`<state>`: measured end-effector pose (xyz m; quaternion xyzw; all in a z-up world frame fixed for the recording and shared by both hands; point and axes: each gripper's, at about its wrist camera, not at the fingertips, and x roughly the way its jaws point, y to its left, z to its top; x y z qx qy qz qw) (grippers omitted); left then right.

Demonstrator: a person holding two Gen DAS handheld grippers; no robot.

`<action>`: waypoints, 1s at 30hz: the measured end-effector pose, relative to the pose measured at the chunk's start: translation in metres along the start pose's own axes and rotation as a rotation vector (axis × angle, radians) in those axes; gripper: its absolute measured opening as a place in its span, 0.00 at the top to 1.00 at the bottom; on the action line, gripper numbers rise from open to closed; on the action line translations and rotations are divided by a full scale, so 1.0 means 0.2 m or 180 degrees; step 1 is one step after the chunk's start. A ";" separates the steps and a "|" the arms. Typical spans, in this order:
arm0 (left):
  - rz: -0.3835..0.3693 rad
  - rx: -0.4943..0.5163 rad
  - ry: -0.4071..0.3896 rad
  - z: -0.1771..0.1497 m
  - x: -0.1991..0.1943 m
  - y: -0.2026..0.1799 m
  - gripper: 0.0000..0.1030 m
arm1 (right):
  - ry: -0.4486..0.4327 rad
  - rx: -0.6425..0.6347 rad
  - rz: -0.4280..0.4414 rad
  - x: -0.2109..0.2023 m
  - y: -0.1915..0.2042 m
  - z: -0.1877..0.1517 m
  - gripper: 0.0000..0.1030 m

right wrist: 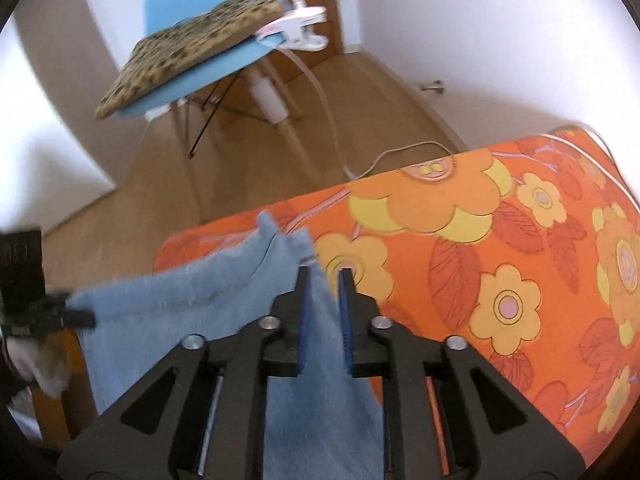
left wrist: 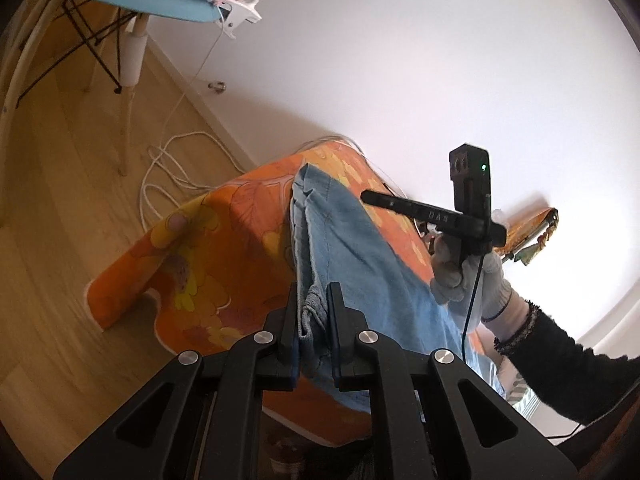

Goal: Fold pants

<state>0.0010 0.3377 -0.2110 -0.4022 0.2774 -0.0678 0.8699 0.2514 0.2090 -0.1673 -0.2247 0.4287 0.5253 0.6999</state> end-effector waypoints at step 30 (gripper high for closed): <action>-0.0494 0.0961 0.0167 0.01 0.21 -0.63 0.94 | 0.0103 0.0781 0.0473 -0.27 0.03 0.03 0.44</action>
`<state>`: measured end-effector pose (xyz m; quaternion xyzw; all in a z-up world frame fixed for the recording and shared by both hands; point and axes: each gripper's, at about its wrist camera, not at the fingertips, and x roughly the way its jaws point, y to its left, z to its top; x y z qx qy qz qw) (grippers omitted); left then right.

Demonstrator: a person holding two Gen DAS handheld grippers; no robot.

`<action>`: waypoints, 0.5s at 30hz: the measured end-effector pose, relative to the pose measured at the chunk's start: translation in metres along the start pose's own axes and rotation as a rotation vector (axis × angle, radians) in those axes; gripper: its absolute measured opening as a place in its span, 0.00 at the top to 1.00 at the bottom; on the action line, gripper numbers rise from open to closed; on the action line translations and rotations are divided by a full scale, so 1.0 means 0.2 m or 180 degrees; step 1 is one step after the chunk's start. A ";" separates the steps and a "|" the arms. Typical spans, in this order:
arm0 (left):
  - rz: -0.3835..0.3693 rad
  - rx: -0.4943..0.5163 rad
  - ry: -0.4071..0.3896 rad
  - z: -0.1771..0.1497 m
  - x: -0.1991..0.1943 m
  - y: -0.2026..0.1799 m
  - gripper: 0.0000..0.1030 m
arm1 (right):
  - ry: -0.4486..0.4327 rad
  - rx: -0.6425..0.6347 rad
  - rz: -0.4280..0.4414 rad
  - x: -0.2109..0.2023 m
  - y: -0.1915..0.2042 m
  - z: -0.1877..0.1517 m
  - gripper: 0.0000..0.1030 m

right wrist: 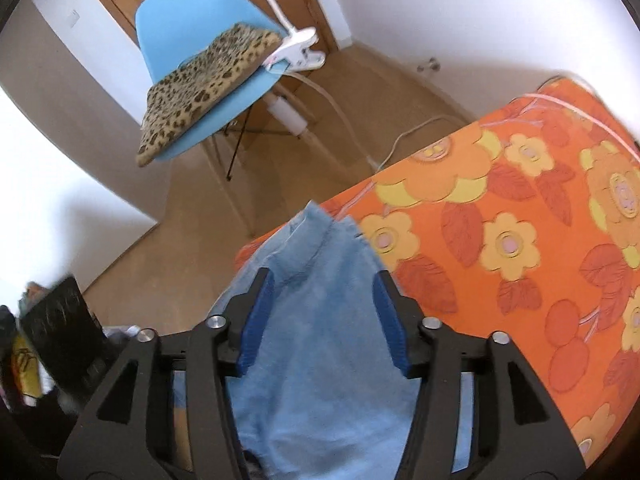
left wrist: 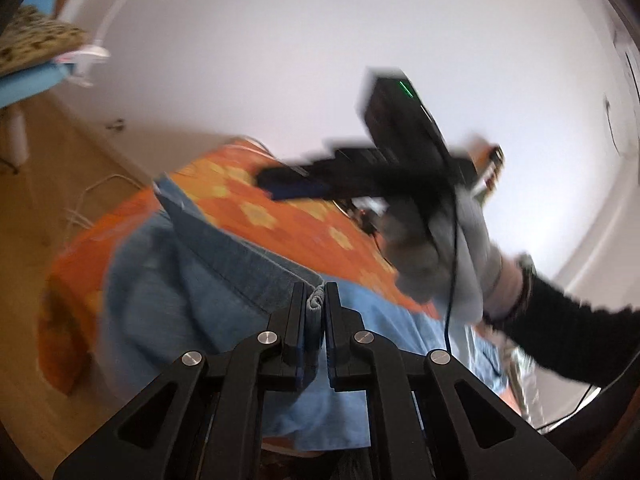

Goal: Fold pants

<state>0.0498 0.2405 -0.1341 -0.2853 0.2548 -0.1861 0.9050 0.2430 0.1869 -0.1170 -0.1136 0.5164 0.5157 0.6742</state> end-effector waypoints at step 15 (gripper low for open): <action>0.0464 -0.0649 -0.0337 -0.18 -0.24 0.35 0.94 | 0.0673 -0.0131 -0.0276 0.54 0.19 0.05 0.47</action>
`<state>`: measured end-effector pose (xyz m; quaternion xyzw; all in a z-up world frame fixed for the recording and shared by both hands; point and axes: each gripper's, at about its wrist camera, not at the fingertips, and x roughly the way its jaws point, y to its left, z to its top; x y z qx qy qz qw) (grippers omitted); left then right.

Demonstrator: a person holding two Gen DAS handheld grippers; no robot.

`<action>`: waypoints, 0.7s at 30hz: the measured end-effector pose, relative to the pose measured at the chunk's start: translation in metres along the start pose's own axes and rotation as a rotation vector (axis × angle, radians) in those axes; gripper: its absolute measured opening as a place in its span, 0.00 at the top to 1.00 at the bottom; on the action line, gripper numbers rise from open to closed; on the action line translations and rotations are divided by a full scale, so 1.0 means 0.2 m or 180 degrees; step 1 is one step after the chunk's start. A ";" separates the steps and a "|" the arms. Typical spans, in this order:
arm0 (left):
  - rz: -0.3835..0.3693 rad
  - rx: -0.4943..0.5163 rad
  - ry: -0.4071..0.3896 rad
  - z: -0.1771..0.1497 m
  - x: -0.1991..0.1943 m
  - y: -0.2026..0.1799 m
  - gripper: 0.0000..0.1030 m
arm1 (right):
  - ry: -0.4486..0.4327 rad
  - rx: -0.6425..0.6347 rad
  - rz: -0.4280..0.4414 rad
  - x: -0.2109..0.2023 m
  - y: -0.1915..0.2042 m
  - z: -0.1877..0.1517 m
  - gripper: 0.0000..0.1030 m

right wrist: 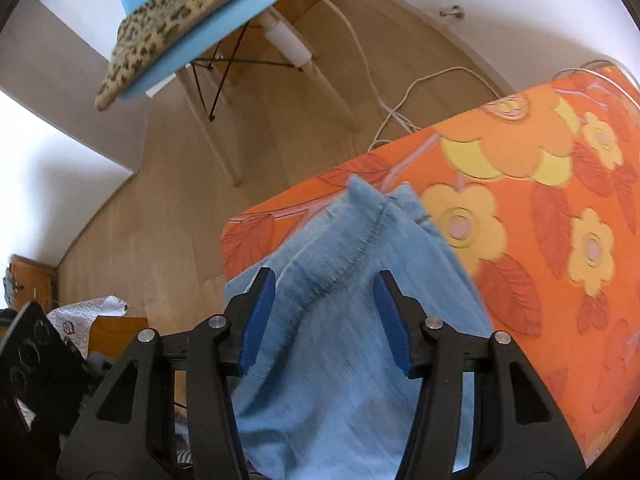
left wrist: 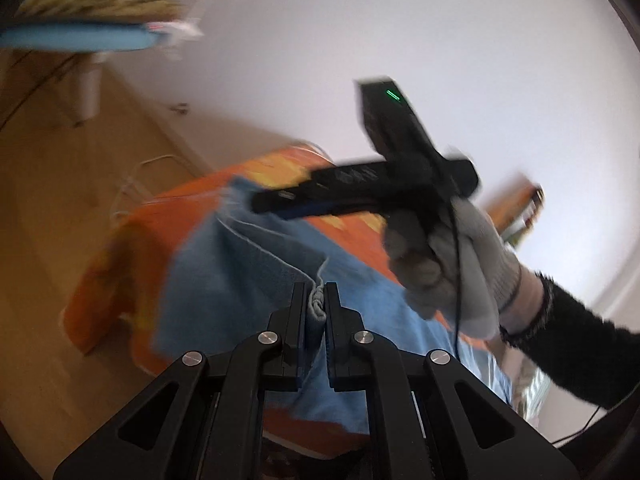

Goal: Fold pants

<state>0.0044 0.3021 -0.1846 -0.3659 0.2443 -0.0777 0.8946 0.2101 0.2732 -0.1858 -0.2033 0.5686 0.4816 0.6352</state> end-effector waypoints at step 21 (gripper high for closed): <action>-0.0153 -0.0209 0.0549 0.16 0.24 0.45 0.38 | -0.0146 -0.0022 0.0020 -0.23 0.00 -0.40 0.47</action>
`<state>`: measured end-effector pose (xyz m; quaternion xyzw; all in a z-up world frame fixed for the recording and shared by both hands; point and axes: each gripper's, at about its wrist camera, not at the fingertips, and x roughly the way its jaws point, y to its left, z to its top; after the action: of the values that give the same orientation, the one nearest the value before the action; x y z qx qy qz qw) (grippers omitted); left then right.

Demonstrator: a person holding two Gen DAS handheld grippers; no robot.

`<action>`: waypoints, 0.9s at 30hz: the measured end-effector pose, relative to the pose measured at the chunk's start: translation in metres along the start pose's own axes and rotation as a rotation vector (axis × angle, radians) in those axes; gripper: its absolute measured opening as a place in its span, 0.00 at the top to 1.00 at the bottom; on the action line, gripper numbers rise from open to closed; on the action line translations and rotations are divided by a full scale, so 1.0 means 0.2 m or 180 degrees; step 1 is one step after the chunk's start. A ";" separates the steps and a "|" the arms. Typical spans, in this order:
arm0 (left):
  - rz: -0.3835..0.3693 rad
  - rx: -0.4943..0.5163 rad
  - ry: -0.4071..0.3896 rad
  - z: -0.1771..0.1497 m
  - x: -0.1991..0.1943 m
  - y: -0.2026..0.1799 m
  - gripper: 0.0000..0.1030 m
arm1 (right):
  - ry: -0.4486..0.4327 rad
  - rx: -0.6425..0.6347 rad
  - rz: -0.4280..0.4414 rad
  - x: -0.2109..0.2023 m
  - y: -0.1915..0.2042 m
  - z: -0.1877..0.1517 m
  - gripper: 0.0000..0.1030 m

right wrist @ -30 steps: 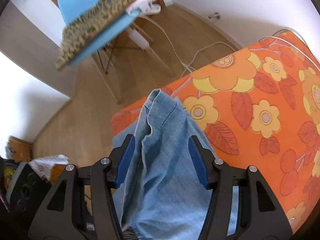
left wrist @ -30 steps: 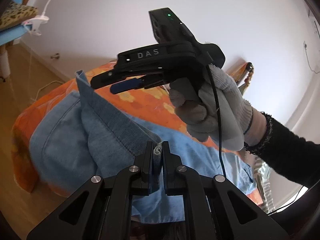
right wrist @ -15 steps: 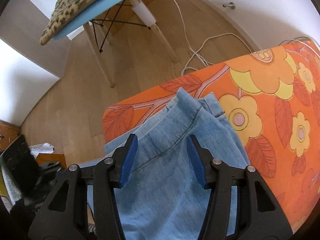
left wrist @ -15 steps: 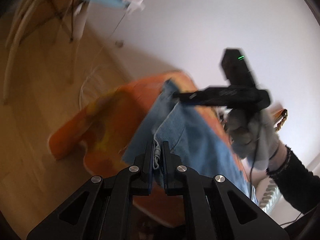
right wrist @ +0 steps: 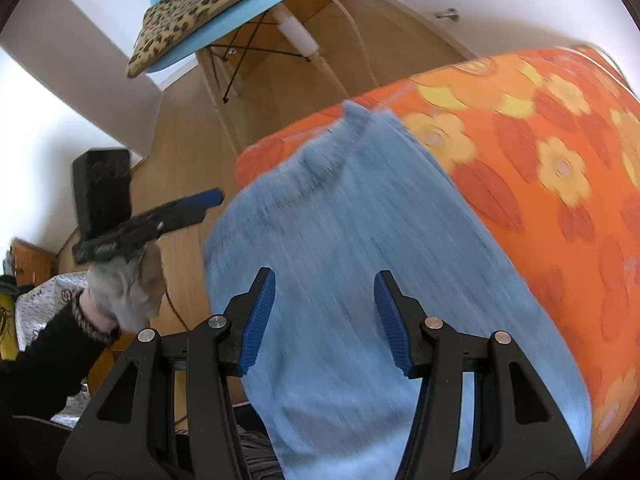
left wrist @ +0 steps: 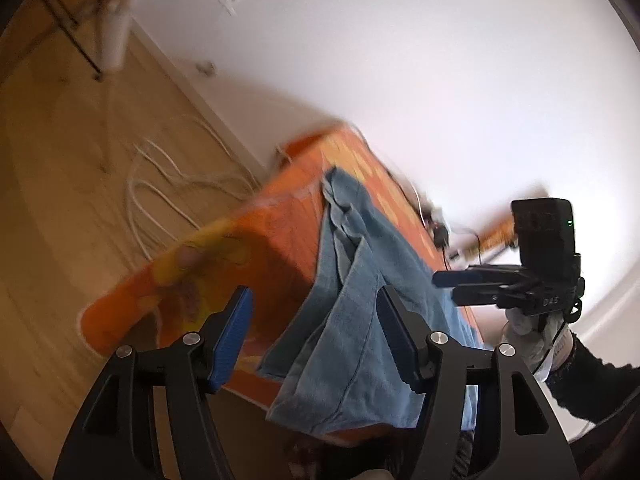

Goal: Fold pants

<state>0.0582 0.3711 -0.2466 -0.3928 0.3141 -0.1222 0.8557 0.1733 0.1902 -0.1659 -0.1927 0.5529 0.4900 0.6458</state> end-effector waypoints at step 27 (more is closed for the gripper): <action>0.0487 0.0435 0.0187 -0.04 -0.05 -0.32 0.94 | -0.0120 0.0667 0.0419 0.02 -0.01 0.22 0.45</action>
<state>0.0481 0.3291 -0.1977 -0.3046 0.3591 -0.0891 0.8777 0.1979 0.2266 -0.1564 -0.0782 0.6002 0.4744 0.6392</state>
